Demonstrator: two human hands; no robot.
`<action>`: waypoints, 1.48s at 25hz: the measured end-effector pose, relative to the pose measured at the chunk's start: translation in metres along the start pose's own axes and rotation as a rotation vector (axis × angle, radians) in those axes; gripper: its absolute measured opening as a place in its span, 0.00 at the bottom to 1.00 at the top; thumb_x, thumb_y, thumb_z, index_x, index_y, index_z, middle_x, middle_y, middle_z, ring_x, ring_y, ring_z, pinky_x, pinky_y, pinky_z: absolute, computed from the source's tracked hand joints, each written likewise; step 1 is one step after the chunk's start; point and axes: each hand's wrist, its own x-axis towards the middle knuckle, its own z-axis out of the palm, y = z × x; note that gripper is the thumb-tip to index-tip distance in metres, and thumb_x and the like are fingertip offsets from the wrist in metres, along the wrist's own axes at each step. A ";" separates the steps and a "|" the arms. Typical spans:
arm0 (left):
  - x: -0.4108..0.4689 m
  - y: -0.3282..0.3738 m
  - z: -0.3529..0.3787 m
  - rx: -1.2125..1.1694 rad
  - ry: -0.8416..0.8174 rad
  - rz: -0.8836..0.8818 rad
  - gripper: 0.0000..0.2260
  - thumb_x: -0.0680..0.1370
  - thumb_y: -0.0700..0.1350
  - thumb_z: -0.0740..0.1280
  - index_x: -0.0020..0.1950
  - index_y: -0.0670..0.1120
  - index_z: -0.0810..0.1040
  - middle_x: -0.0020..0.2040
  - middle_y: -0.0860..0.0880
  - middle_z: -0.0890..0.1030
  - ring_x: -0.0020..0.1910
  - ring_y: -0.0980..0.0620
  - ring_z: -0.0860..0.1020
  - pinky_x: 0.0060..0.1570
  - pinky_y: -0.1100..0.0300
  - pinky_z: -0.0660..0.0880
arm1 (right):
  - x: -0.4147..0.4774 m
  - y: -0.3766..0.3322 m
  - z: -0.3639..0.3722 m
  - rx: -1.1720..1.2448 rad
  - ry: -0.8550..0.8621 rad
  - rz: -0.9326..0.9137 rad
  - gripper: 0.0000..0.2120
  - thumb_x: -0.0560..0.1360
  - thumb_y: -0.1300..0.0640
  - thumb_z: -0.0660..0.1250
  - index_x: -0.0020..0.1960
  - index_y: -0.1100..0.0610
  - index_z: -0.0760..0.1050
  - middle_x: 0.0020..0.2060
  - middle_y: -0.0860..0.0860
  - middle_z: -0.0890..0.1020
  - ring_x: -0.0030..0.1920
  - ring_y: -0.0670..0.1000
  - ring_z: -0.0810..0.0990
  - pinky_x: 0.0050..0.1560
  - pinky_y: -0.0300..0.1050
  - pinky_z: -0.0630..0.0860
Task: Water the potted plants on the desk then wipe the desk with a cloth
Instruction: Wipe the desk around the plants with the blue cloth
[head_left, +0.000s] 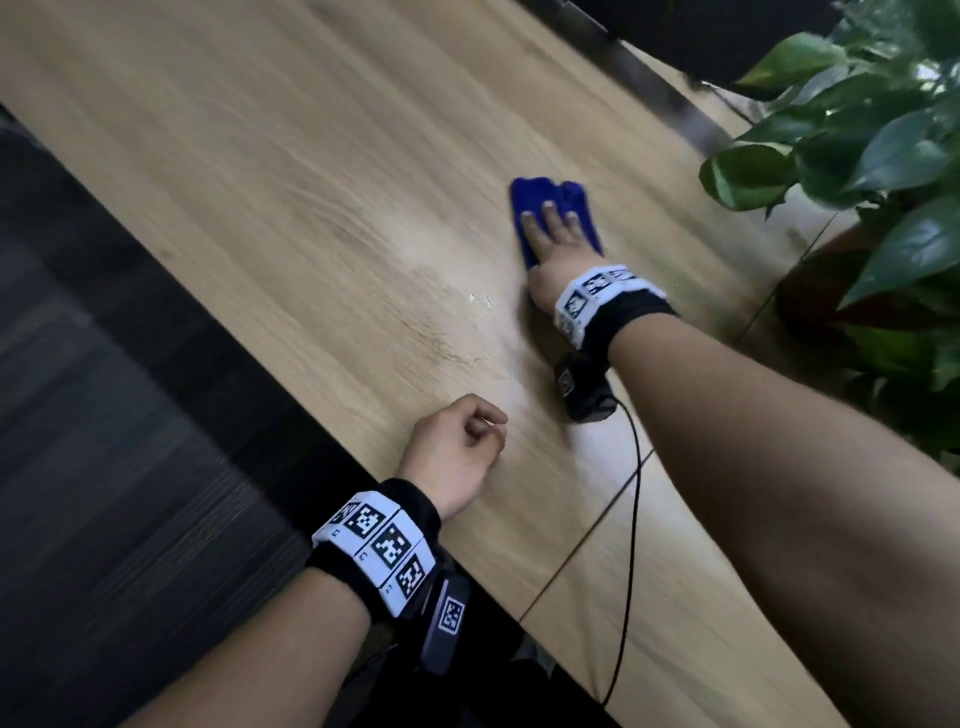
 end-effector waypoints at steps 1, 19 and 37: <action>0.000 0.003 0.003 0.004 0.066 0.007 0.08 0.73 0.40 0.66 0.37 0.53 0.77 0.33 0.49 0.82 0.33 0.48 0.81 0.45 0.50 0.80 | -0.009 -0.007 0.010 -0.027 0.002 -0.085 0.35 0.75 0.59 0.56 0.77 0.51 0.42 0.76 0.53 0.41 0.75 0.57 0.40 0.72 0.50 0.41; -0.023 0.034 0.128 0.271 -0.339 0.110 0.05 0.74 0.41 0.64 0.42 0.50 0.77 0.36 0.49 0.83 0.33 0.50 0.81 0.38 0.58 0.79 | -0.284 0.227 0.155 0.333 0.046 0.751 0.28 0.79 0.55 0.50 0.76 0.50 0.43 0.76 0.57 0.46 0.73 0.61 0.54 0.70 0.50 0.56; -0.027 0.030 0.242 0.448 -0.317 0.064 0.05 0.73 0.40 0.64 0.43 0.49 0.77 0.36 0.47 0.84 0.35 0.53 0.80 0.33 0.71 0.71 | -0.234 0.237 0.193 0.340 -0.113 0.361 0.35 0.76 0.56 0.54 0.76 0.47 0.39 0.76 0.51 0.38 0.75 0.57 0.39 0.74 0.52 0.45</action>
